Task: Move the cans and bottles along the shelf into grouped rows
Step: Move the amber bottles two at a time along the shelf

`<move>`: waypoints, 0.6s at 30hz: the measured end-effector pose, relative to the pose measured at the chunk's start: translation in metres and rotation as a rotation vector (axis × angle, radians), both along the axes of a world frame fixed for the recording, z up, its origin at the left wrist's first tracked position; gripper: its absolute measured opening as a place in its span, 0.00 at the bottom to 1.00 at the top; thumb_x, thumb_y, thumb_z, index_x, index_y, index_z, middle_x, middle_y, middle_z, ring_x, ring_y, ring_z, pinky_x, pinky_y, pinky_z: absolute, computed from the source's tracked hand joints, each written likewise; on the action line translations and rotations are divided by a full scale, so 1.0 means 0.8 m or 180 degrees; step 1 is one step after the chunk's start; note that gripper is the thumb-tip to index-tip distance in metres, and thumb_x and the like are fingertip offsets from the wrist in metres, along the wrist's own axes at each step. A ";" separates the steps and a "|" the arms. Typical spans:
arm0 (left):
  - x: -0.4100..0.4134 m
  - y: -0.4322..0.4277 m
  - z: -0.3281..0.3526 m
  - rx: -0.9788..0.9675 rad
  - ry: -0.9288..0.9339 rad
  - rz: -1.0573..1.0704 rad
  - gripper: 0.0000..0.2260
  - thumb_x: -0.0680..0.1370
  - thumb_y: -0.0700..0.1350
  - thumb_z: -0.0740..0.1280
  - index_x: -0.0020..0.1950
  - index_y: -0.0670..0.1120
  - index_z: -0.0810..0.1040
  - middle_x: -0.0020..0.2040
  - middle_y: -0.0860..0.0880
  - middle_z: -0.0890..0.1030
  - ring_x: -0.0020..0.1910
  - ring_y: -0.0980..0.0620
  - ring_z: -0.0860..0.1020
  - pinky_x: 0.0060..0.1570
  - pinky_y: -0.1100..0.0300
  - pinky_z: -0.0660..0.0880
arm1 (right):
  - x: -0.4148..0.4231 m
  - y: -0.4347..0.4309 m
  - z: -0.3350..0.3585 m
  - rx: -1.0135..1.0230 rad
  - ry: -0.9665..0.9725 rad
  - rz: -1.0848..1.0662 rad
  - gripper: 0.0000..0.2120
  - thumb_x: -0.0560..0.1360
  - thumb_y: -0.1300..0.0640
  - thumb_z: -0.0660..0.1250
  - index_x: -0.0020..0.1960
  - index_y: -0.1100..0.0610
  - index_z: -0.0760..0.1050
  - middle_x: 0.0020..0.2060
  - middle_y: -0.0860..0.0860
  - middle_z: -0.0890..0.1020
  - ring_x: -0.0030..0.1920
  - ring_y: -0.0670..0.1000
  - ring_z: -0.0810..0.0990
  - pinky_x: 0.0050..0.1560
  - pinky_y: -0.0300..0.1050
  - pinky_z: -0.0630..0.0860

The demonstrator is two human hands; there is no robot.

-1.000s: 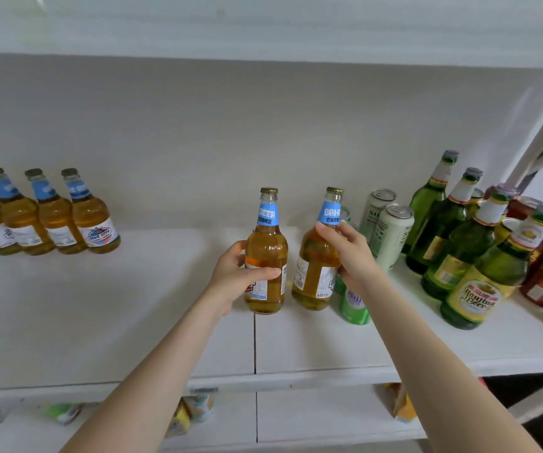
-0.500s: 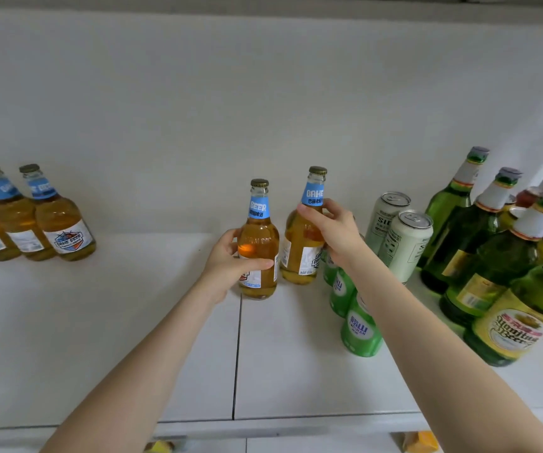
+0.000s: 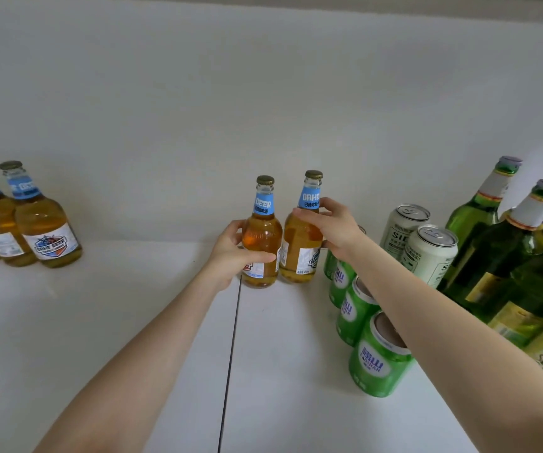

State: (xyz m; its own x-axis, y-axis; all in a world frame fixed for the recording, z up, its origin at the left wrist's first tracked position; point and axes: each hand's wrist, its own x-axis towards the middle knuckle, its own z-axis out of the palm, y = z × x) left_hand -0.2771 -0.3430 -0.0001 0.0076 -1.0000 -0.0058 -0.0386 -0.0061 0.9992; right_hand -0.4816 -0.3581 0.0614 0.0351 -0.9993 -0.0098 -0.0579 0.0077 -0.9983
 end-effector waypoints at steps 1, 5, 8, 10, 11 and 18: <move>0.000 -0.002 -0.003 0.0000 -0.0005 -0.0003 0.37 0.61 0.36 0.83 0.66 0.50 0.72 0.59 0.47 0.82 0.56 0.46 0.82 0.58 0.41 0.79 | 0.000 -0.002 0.000 0.0003 0.0012 0.0041 0.16 0.71 0.54 0.77 0.55 0.51 0.75 0.50 0.54 0.84 0.49 0.54 0.84 0.44 0.49 0.79; 0.003 -0.009 -0.009 -0.0013 -0.0002 0.0000 0.38 0.60 0.37 0.83 0.67 0.50 0.71 0.59 0.48 0.82 0.57 0.45 0.82 0.58 0.40 0.79 | 0.001 -0.011 -0.005 -0.0011 0.0144 0.0147 0.16 0.70 0.55 0.78 0.54 0.51 0.76 0.49 0.55 0.84 0.48 0.55 0.85 0.49 0.52 0.81; 0.006 -0.013 -0.010 -0.0034 -0.0024 0.0009 0.39 0.60 0.37 0.83 0.67 0.50 0.71 0.60 0.48 0.81 0.57 0.45 0.82 0.58 0.39 0.78 | 0.002 -0.015 -0.008 -0.0043 0.0204 0.0194 0.17 0.70 0.56 0.78 0.55 0.51 0.75 0.50 0.56 0.84 0.49 0.56 0.85 0.52 0.55 0.81; 0.008 -0.016 -0.011 -0.0058 -0.0032 0.0002 0.38 0.60 0.38 0.83 0.67 0.50 0.72 0.60 0.48 0.81 0.57 0.45 0.81 0.58 0.39 0.78 | 0.003 -0.017 -0.009 -0.0051 0.0242 0.0222 0.18 0.70 0.58 0.78 0.55 0.51 0.75 0.50 0.56 0.84 0.49 0.56 0.85 0.53 0.56 0.81; 0.008 -0.017 -0.012 -0.0064 -0.0041 0.0004 0.38 0.60 0.38 0.83 0.67 0.50 0.71 0.60 0.48 0.81 0.58 0.45 0.81 0.58 0.39 0.78 | 0.003 -0.018 -0.009 -0.0051 0.0262 0.0242 0.19 0.69 0.58 0.78 0.56 0.52 0.75 0.50 0.56 0.83 0.50 0.57 0.85 0.54 0.56 0.81; 0.007 -0.023 -0.012 -0.0099 -0.0109 -0.0035 0.38 0.62 0.38 0.82 0.68 0.50 0.70 0.61 0.48 0.80 0.59 0.45 0.81 0.58 0.39 0.78 | 0.003 -0.021 -0.011 0.0090 0.0268 0.0262 0.25 0.68 0.60 0.79 0.62 0.56 0.74 0.54 0.58 0.83 0.53 0.60 0.84 0.58 0.63 0.79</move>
State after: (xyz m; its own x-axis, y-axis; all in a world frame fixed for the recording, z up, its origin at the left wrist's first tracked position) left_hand -0.2717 -0.3612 -0.0096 -0.0037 -0.9997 0.0253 -0.0728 0.0255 0.9970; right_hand -0.4795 -0.3753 0.0529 0.1149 -0.9924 -0.0444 -0.1432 0.0277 -0.9893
